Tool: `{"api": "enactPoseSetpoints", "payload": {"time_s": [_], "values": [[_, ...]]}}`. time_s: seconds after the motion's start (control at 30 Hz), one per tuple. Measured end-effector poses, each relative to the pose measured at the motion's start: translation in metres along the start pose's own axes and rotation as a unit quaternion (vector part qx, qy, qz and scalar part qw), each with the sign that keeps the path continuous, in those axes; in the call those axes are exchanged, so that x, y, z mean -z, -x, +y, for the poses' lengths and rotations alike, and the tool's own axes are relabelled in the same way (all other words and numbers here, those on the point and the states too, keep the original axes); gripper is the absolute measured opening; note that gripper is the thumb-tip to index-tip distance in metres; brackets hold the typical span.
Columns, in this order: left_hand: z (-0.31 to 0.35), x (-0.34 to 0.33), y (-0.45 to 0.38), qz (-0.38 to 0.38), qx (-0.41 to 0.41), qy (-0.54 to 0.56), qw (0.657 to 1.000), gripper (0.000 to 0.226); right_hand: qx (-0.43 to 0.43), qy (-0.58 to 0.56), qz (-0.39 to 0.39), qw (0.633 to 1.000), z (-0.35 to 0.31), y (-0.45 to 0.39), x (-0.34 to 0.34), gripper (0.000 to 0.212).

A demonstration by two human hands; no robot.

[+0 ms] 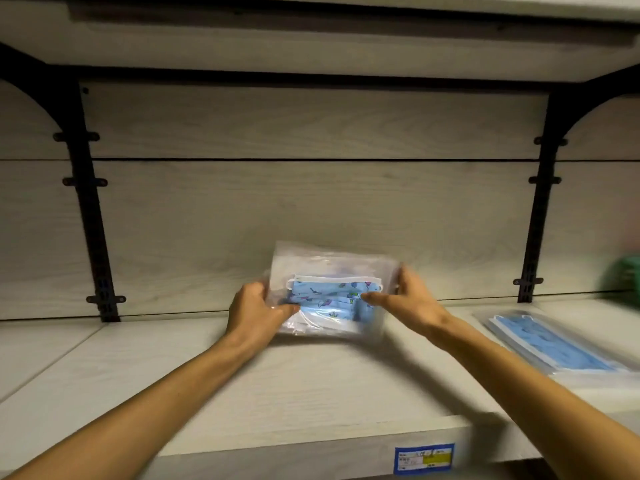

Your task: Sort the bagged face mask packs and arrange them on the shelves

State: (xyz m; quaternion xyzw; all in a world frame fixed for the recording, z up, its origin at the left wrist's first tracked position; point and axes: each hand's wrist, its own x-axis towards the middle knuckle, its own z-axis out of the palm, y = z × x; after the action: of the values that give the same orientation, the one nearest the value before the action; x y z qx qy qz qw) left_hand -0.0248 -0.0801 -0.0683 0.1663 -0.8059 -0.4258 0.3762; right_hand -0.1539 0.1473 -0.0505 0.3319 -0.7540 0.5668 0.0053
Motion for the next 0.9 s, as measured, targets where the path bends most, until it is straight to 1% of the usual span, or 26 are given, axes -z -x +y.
{"api": "enactPoseSetpoints", "payload": {"time_s": [0.03,0.07,0.1,0.13,0.17,0.2,0.23,0.3,0.33,0.37,0.4,0.43,0.5,0.53,0.57,0.6,0.63,0.7,0.73,0.8,0.9], "values": [[0.010,0.003,-0.002,0.001,-0.025,-0.027,0.999,0.028,0.024,0.063,0.032,0.997,-0.010,-0.002,0.009,0.073],[0.021,0.008,-0.004,-0.002,-0.057,-0.057,0.997,0.028,0.059,0.134,0.072,0.987,-0.020,-0.005,0.017,0.089],[0.033,0.014,-0.006,-0.009,-0.094,-0.091,0.991,0.028,0.104,0.199,0.099,0.969,-0.031,-0.006,0.022,0.100],[0.045,0.020,-0.007,-0.018,-0.129,-0.125,0.984,0.026,0.148,0.249,0.102,0.952,-0.040,-0.006,0.024,0.105],[0.057,0.026,-0.008,-0.027,-0.158,-0.155,0.975,0.025,0.174,0.279,0.078,0.941,-0.048,-0.007,0.025,0.103],[0.069,0.031,-0.010,-0.031,-0.179,-0.179,0.967,0.026,0.173,0.287,0.034,0.942,-0.052,-0.006,0.025,0.096],[0.079,0.035,-0.012,-0.032,-0.194,-0.195,0.961,0.028,0.150,0.277,-0.010,0.949,-0.054,-0.005,0.023,0.083],[0.093,0.041,-0.015,-0.036,-0.203,-0.204,0.957,0.036,0.090,0.188,-0.063,0.976,-0.050,-0.001,0.017,0.046],[0.097,0.042,-0.016,-0.034,-0.199,-0.185,0.962,0.042,0.073,0.122,-0.066,0.988,-0.046,0.001,0.012,0.031],[0.100,0.042,-0.016,-0.027,-0.189,-0.142,0.971,0.051,0.062,0.062,-0.055,0.995,-0.042,0.004,0.008,0.021],[0.099,0.041,-0.014,-0.017,-0.166,-0.071,0.983,0.063,0.053,0.013,-0.042,0.998,-0.039,0.007,0.004,0.016],[0.098,0.038,-0.011,-0.006,-0.132,0.016,0.991,0.075,0.043,-0.026,-0.033,0.998,-0.035,0.010,0.000,0.016],[0.088,0.032,0.000,-0.005,-0.047,0.150,0.988,0.098,0.024,-0.086,-0.025,0.996,-0.028,0.018,-0.006,0.019],[0.081,0.028,0.006,-0.018,-0.013,0.182,0.983,0.103,0.012,-0.107,-0.019,0.994,-0.025,0.021,-0.010,0.021],[0.074,0.023,0.014,-0.041,0.012,0.196,0.980,0.102,-0.001,-0.124,-0.014,0.992,-0.021,0.025,-0.013,0.024],[0.067,0.016,0.021,-0.068,0.031,0.205,0.976,0.096,-0.015,-0.135,-0.009,0.991,-0.017,0.028,-0.016,0.028],[0.061,0.008,0.029,-0.094,0.048,0.222,0.969,0.085,-0.028,-0.143,-0.005,0.989,-0.013,0.031,-0.020,0.032],[0.056,-0.007,0.039,-0.122,0.069,0.273,0.952,0.051,-0.045,-0.152,-0.003,0.987,-0.008,0.035,-0.030,0.040],[0.057,-0.013,0.040,-0.126,0.071,0.279,0.949,0.041,-0.048,-0.156,-0.005,0.986,-0.008,0.036,-0.035,0.046],[0.061,-0.019,0.035,-0.114,0.064,0.257,0.958,0.038,-0.048,-0.170,0.006,0.984,-0.009,0.035,-0.040,0.058],[0.065,-0.016,0.025,-0.091,0.035,0.215,0.972,0.045,-0.066,-0.190,0.063,0.977,-0.014,0.027,-0.036,0.071]]}}
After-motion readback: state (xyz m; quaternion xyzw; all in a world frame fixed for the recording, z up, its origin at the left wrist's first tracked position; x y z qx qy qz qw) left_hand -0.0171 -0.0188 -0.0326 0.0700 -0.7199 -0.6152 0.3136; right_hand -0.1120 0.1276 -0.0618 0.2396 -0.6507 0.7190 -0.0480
